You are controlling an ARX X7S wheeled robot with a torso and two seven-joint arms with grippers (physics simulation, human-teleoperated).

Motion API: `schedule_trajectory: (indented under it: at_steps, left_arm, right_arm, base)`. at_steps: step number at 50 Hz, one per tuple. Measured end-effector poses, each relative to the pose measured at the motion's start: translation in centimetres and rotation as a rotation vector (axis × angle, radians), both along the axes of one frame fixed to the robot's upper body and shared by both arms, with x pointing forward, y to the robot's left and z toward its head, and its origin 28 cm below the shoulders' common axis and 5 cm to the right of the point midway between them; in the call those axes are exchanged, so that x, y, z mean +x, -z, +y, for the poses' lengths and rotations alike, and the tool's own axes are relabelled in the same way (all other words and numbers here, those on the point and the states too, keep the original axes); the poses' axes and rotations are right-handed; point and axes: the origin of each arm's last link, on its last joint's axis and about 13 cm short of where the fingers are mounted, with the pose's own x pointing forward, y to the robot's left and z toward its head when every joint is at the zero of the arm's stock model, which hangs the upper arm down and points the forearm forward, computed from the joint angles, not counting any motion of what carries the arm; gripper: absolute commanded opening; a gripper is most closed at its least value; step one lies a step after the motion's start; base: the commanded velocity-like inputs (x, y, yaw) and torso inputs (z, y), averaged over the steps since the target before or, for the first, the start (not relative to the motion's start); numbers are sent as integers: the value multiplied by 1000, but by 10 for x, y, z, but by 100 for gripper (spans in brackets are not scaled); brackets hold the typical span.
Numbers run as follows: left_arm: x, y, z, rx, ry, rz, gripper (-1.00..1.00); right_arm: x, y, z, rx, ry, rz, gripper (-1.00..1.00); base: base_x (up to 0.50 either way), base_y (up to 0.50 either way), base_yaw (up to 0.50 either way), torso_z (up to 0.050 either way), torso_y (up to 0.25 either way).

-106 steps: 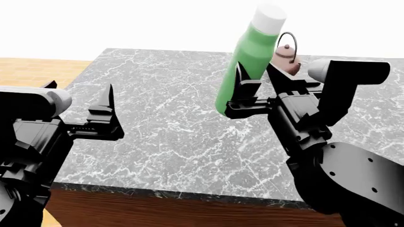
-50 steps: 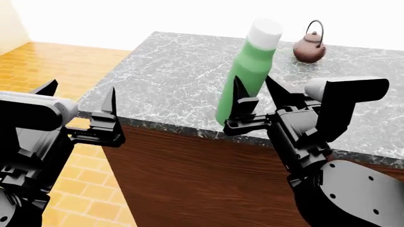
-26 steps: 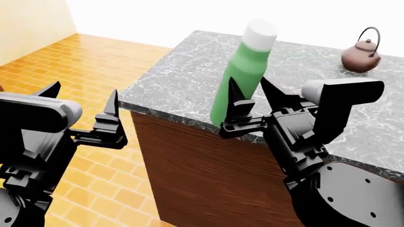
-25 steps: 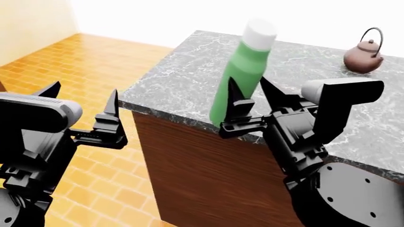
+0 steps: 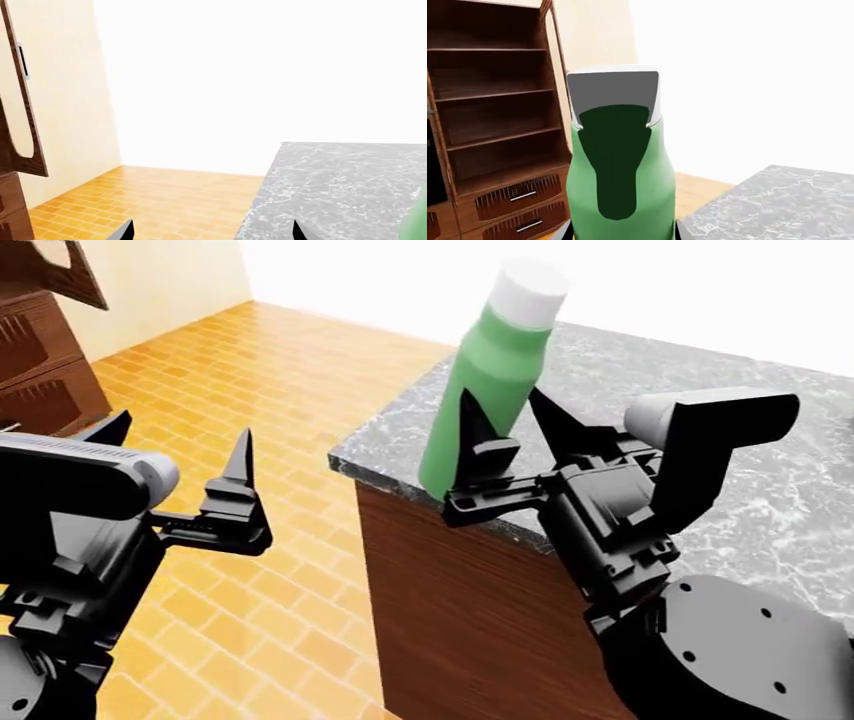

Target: Pick the water bottle from the counter and place it in the cabinet.

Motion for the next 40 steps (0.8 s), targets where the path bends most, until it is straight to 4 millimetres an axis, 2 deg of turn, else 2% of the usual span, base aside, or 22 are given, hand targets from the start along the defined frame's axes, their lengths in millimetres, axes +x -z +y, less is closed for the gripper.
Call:
schedule_trajectory:
  at_steps: [40]
  left_arm:
    - [4, 3, -3, -6, 7, 12, 100]
  right_arm:
    - [0, 5, 1, 24, 10, 16, -100]
  base:
    - [49, -65, 496, 0, 1]
